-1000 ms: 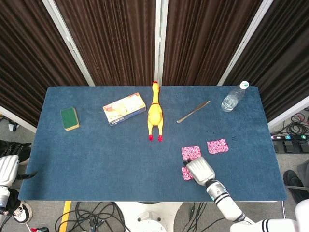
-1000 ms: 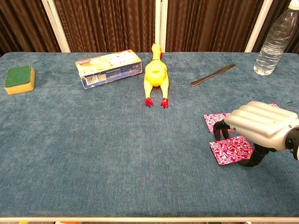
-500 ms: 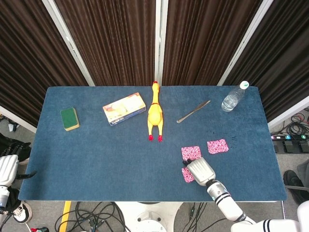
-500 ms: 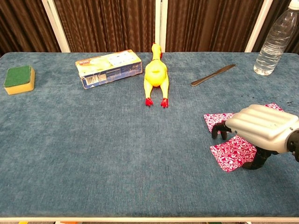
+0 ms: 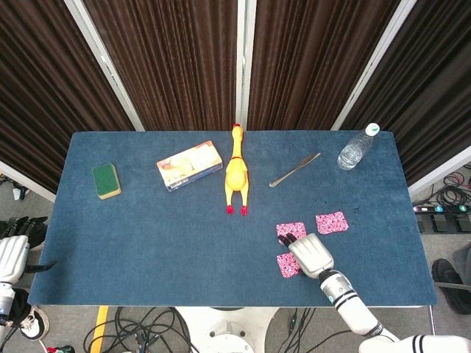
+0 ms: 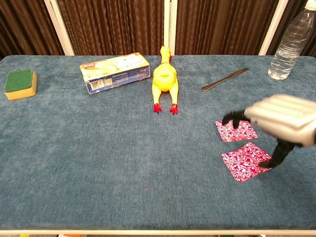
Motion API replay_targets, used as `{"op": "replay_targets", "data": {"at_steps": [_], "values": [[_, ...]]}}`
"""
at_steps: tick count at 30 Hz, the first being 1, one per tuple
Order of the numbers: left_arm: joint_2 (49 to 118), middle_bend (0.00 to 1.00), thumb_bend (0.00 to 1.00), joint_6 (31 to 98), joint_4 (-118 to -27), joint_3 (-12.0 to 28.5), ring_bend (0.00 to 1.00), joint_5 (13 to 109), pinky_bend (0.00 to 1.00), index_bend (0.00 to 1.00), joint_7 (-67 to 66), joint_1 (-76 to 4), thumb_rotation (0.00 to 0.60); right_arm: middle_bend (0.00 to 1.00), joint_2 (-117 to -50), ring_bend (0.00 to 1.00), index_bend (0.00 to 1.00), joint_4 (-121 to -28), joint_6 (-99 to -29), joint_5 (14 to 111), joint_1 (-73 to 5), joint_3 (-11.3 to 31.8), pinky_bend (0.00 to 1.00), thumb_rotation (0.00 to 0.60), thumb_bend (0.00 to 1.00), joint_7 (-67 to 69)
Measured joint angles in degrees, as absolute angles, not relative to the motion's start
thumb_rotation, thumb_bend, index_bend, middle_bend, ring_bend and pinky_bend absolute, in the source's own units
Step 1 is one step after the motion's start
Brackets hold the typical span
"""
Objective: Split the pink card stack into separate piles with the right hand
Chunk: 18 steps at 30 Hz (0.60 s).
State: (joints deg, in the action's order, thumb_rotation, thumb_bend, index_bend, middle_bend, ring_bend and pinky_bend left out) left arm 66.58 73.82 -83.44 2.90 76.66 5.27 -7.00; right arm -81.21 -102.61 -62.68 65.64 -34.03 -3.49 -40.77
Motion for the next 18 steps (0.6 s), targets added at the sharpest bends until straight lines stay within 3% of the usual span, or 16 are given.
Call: {"op": "replay_targets", "data": {"at_steps": [7, 11, 13, 16, 17, 18], "values": [[66.5, 0.15, 0.03, 73.8, -83.8, 2.9, 0.08, 76.8, 0.18, 0.15, 4.7, -7.1, 0.600, 0.37, -78.8, 0.76, 0.32, -100.2, -72.0, 73.2, -31.3, 0.0, 0.95, 0.600, 0.06, -32.9], [67.0, 0.15, 0.03, 74.0, -83.6, 3.0, 0.08, 77.0, 0.18, 0.15, 4.4, -7.3, 0.600, 0.32, -77.8, 0.58, 0.31, -94.9, -75.8, 75.0, -29.6, 2.4, 0.87, 0.600, 0.06, -27.6], [67.3, 0.15, 0.03, 74.3, -83.4, 3.0, 0.08, 77.3, 0.18, 0.15, 4.3, -7.3, 0.600, 0.28, -76.7, 0.43, 0.25, -92.5, -77.3, 75.4, -28.3, 3.7, 0.71, 0.600, 0.06, -24.6], [67.8, 0.15, 0.03, 75.3, -83.0, 3.0, 0.08, 77.9, 0.18, 0.15, 4.3, -7.2, 0.600, 0.16, -74.9, 0.13, 0.12, -90.1, -79.7, 75.1, -26.1, 4.7, 0.21, 0.600, 0.06, -23.4], [68.0, 0.15, 0.03, 75.9, -82.9, 3.1, 0.08, 78.2, 0.18, 0.15, 4.4, -7.1, 0.600, 0.13, -74.5, 0.06, 0.08, -89.9, -80.1, 74.8, -25.5, 4.7, 0.09, 0.600, 0.06, -23.8], [68.1, 0.15, 0.03, 76.3, -82.8, 3.2, 0.08, 78.4, 0.18, 0.15, 4.4, -7.1, 0.600, 0.10, -74.2, 0.02, 0.05, -89.9, -80.4, 74.4, -24.9, 4.7, 0.04, 0.600, 0.06, -24.2]]}}
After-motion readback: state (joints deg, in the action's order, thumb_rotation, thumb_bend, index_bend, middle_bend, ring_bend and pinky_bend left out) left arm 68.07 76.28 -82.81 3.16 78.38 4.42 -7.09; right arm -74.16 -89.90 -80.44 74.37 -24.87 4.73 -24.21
